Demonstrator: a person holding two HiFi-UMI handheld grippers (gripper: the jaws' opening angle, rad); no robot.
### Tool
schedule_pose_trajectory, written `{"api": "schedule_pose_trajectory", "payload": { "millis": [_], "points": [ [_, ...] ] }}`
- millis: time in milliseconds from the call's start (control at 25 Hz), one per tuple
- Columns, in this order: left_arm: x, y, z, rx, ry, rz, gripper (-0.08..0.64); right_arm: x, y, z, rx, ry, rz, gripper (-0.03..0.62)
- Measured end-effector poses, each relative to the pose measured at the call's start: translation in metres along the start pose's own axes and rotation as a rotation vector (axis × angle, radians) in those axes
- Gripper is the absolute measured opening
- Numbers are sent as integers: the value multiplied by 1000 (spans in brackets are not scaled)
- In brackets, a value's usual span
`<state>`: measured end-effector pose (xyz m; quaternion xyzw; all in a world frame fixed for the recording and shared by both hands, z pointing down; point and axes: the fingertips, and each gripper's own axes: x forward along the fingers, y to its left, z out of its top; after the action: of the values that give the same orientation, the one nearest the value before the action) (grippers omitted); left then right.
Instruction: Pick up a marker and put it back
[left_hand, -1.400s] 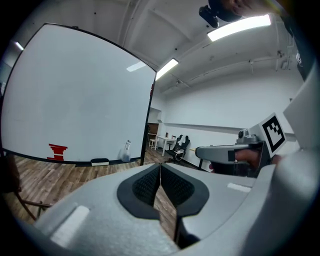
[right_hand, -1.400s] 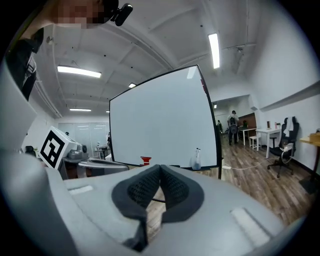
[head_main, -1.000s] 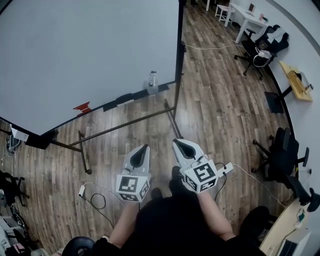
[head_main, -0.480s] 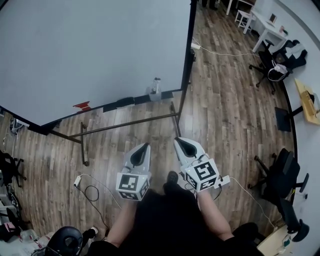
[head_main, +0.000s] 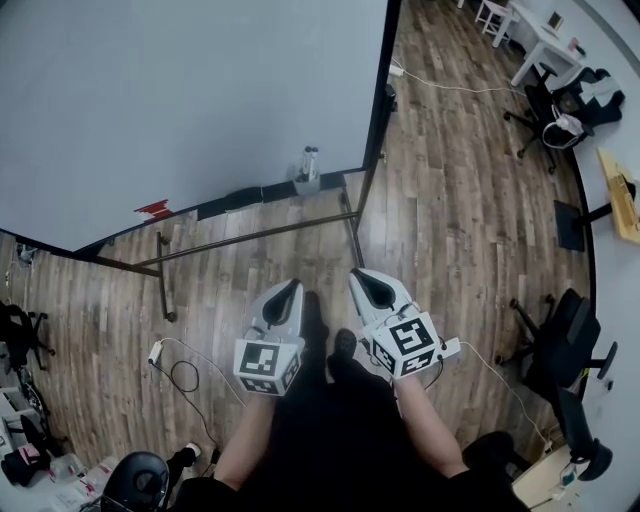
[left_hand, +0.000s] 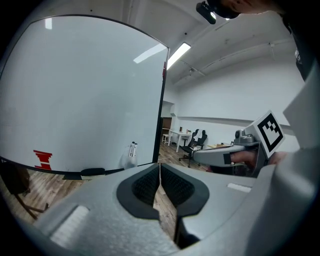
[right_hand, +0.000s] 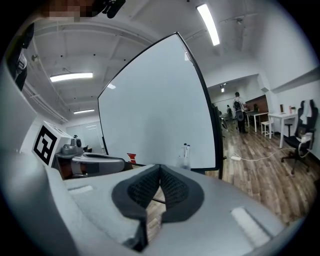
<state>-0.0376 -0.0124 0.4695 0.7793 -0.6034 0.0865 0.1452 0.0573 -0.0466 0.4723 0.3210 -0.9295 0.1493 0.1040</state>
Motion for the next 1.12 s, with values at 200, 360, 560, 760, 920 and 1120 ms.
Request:
{"api": "schedule_pose_trajectory", "payload": {
  "millis": [200, 360, 560, 760, 920, 1120],
  "points": [
    [51, 22, 15, 15, -27, -72, 14, 20, -27, 16, -15, 7, -80, 3],
    [93, 44, 38, 69, -57, -149, 14, 45, -46, 45, -34, -9, -147, 3],
    [133, 79, 51, 103, -52, -189, 14, 79, -56, 67, -40, -31, -200, 3],
    [164, 101, 53, 127, -41, -224, 15, 102, -60, 69, -28, -25, -225, 3],
    [187, 111, 49, 138, -25, -223, 25, 113, -66, 68, -14, -12, -242, 3],
    [210, 117, 40, 143, 1, -215, 84, 123, -70, 69, -12, 0, -253, 3]
  ]
}}
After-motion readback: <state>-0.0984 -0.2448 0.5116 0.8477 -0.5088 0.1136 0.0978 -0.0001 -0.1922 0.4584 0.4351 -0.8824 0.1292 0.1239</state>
